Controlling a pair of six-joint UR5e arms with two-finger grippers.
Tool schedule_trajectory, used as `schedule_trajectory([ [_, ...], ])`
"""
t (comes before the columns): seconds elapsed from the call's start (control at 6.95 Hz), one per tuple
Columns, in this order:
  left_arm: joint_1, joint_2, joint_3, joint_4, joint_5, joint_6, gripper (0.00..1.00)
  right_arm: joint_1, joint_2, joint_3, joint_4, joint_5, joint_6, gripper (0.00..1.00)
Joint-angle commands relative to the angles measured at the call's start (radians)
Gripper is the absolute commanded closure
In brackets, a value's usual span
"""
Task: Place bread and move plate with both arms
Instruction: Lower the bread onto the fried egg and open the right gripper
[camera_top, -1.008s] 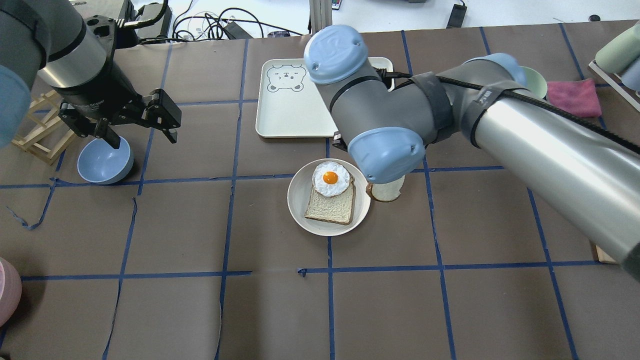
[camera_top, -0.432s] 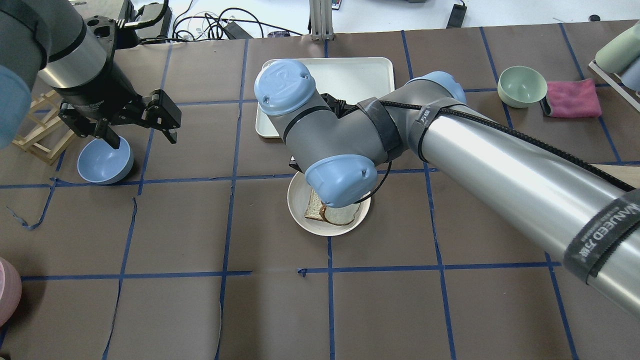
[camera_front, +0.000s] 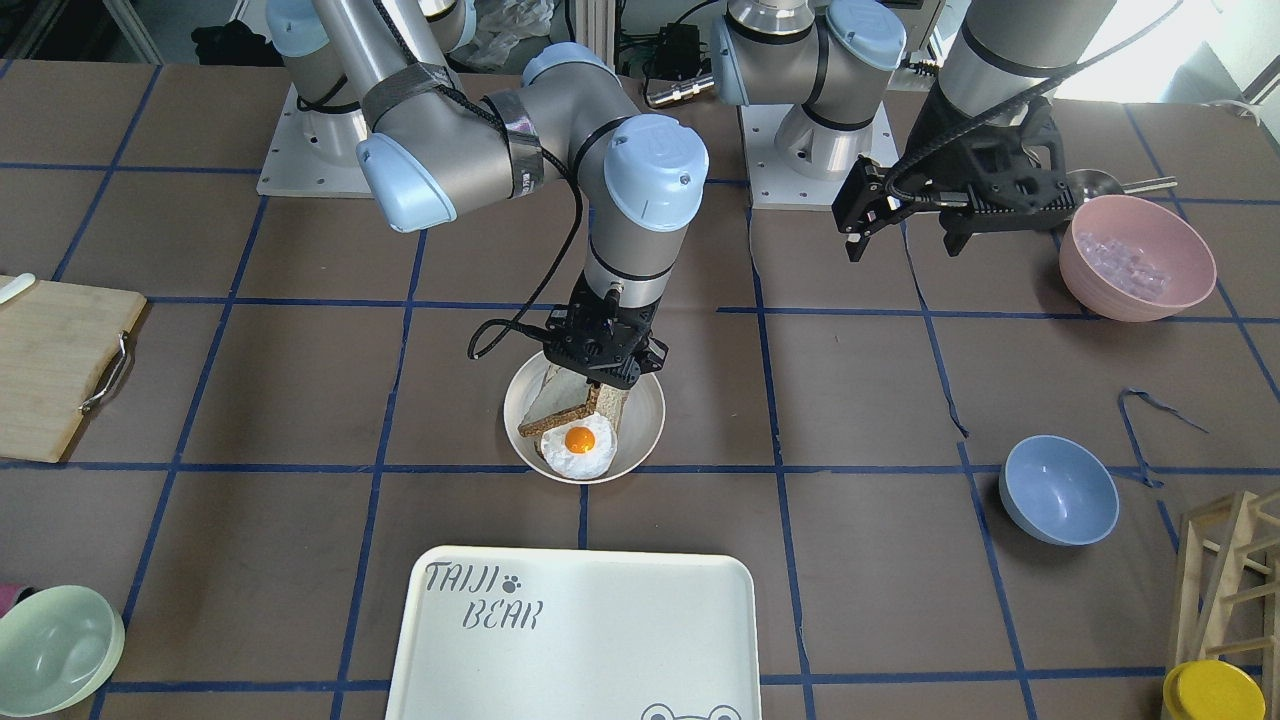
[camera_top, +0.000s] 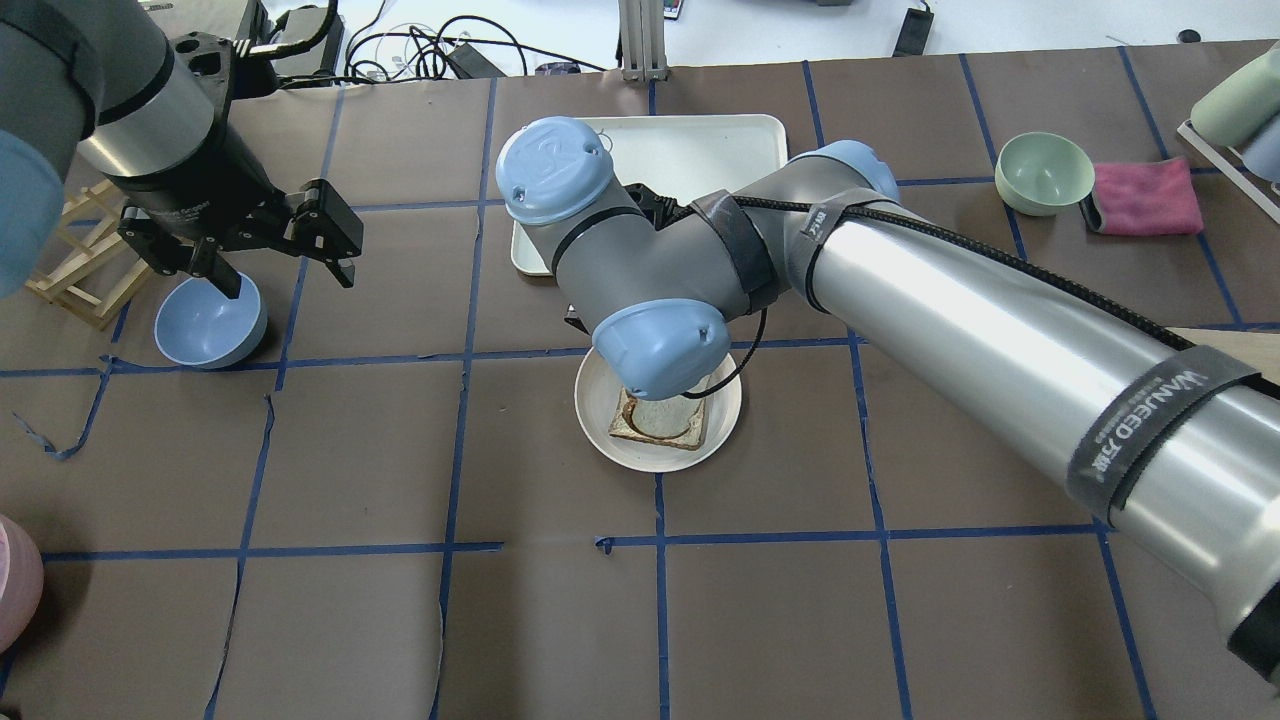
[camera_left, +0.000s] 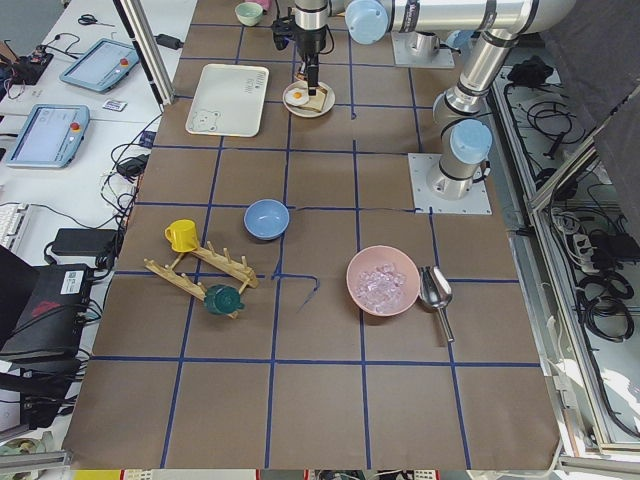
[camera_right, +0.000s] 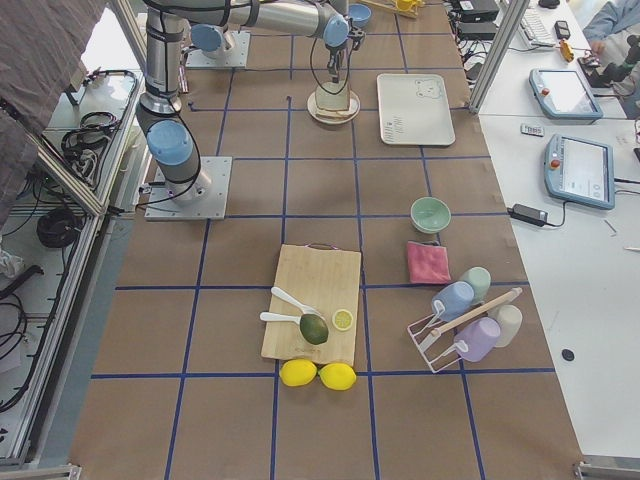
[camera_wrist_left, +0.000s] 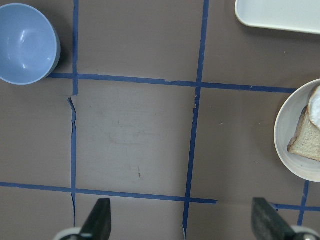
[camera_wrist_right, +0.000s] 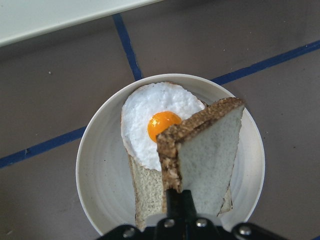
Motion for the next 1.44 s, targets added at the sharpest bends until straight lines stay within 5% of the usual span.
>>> schedule_trajectory([
  [0.0,0.006,-0.003,-0.002,0.002,-0.004,0.002,0.0,0.0,0.008,-0.001,0.002,-0.003,-0.01,1.0],
  [1.01,0.009,-0.014,-0.012,0.028,0.004,-0.012,0.0,0.0,0.046,0.01,-0.073,-0.002,0.0,0.99],
  [1.3,0.012,-0.014,-0.012,0.024,0.007,-0.009,0.0,0.0,0.05,0.013,-0.079,-0.003,0.012,0.27],
])
